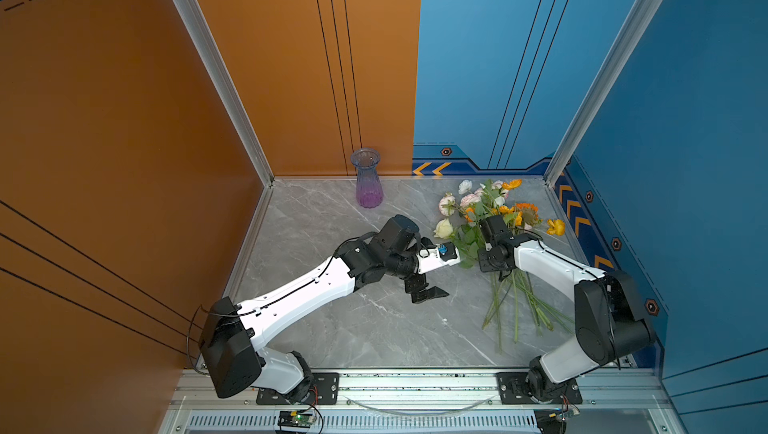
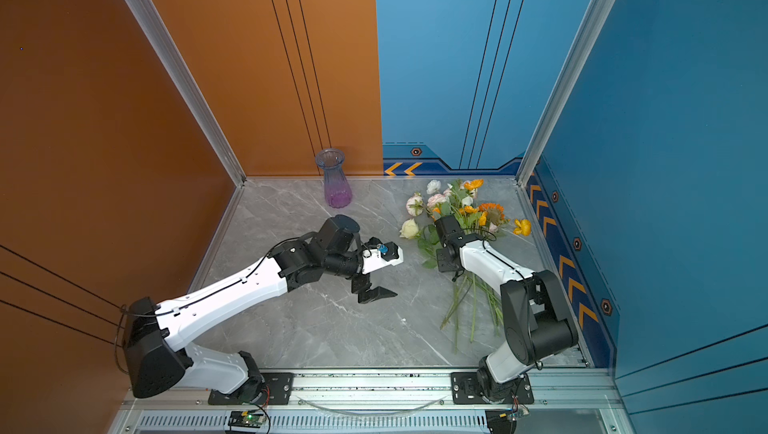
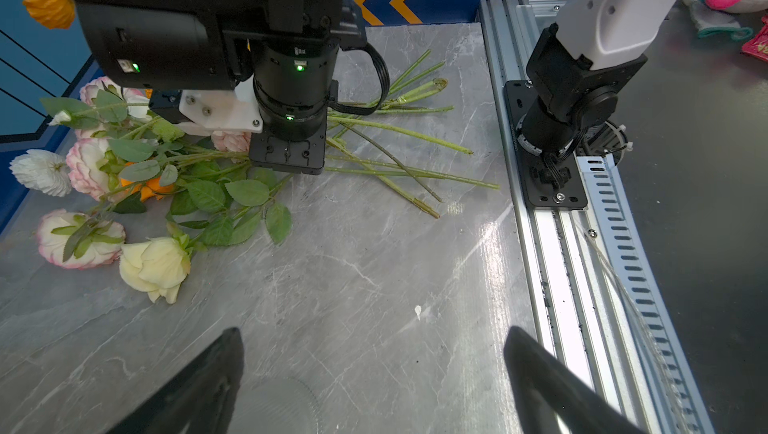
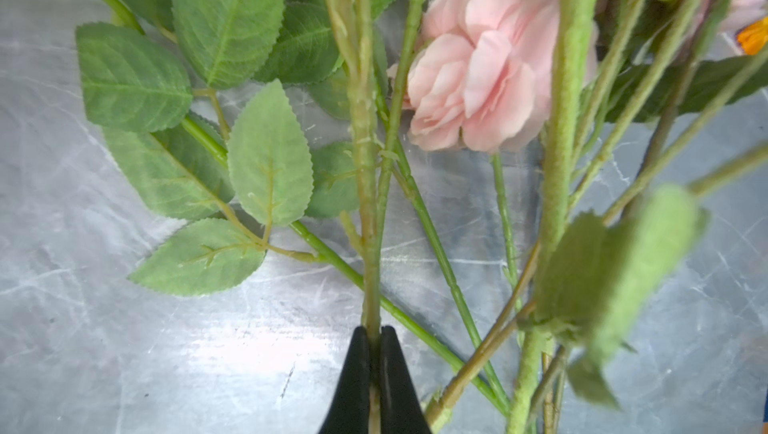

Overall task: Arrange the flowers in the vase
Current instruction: 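Close the right gripper on a pink rose stem in the flower pile, then lift the pink rose stems high with the right gripper toward the clear vase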

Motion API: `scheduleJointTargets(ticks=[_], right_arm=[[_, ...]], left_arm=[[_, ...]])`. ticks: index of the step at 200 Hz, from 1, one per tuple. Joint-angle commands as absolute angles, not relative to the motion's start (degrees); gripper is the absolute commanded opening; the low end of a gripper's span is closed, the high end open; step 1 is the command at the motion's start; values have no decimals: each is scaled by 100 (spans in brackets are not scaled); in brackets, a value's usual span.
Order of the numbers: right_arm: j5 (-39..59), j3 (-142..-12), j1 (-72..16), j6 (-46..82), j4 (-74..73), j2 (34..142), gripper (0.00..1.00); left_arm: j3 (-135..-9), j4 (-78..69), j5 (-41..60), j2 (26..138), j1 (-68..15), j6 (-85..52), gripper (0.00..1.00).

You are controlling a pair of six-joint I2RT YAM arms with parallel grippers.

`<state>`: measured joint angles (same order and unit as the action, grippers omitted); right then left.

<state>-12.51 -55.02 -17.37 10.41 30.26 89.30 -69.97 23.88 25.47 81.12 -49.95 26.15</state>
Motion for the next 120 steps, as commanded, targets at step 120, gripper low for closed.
scheduleJointTargets(ticks=[120], right_arm=[[-108,-5481,-1867,1178,2629,7015,0]], left_arm=[[-7056,2473,2298,7952,-5039,2843,98]])
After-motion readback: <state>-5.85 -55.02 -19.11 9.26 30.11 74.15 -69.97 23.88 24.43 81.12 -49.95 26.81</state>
